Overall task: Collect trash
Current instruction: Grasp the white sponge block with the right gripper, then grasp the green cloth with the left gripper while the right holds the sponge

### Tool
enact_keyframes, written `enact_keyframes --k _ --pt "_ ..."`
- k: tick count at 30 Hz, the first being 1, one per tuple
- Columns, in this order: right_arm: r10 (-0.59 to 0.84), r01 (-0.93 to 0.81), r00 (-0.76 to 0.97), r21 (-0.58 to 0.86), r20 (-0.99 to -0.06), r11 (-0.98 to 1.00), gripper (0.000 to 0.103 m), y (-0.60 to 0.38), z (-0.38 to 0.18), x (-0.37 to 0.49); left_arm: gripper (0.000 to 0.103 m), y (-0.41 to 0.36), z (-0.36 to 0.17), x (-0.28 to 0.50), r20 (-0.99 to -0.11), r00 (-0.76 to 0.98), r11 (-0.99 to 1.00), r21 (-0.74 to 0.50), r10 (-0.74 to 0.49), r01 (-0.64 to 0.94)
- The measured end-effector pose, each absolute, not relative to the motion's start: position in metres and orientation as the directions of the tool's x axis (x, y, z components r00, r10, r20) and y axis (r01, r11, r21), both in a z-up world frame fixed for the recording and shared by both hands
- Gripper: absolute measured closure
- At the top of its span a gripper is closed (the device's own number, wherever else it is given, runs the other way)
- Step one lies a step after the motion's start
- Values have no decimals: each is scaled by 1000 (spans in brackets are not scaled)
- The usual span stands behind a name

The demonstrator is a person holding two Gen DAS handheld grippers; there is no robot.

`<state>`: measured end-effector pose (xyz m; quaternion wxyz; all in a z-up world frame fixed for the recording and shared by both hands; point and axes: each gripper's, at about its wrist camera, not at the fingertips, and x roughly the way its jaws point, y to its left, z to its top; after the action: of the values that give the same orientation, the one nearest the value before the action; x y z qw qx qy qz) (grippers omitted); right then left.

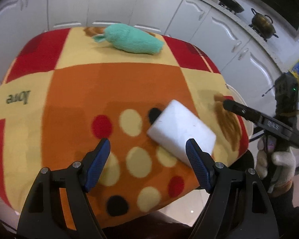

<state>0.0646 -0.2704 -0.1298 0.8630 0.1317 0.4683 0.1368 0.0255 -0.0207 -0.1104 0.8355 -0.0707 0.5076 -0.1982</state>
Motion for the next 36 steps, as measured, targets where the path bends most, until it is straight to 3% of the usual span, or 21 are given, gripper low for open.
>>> enact_keyframes --k 7,13,15,16,24,30,36 --pt "514 -331 417 401 -750 854 16 -203 -125 60 25 13 -100 57 -807 481 939 -283 -344 195" --pt "467 -453 350 290 -812 843 14 -149 -139 58 25 18 -102 97 -780 495 924 -328 -382 197" --pt "415 -465 355 227 -838 856 24 -140 -147 59 25 13 -101 107 -774 501 922 -333 -387 198" --pt "405 -463 355 218 -843 859 48 -141 -149 59 25 10 -101 113 -771 503 921 -336 -390 198" --pt "424 -366 441 273 -791 889 46 -195 -131 65 25 -7 -88 159 -732 558 920 -325 -392 219" --pt "391 -270 474 292 -789 917 46 -234 -132 70 22 -24 -86 201 -715 615 943 -248 -332 221" --pt "390 -239 469 312 -792 920 45 -248 -137 67 19 -46 -126 237 -814 492 948 -220 -309 230"
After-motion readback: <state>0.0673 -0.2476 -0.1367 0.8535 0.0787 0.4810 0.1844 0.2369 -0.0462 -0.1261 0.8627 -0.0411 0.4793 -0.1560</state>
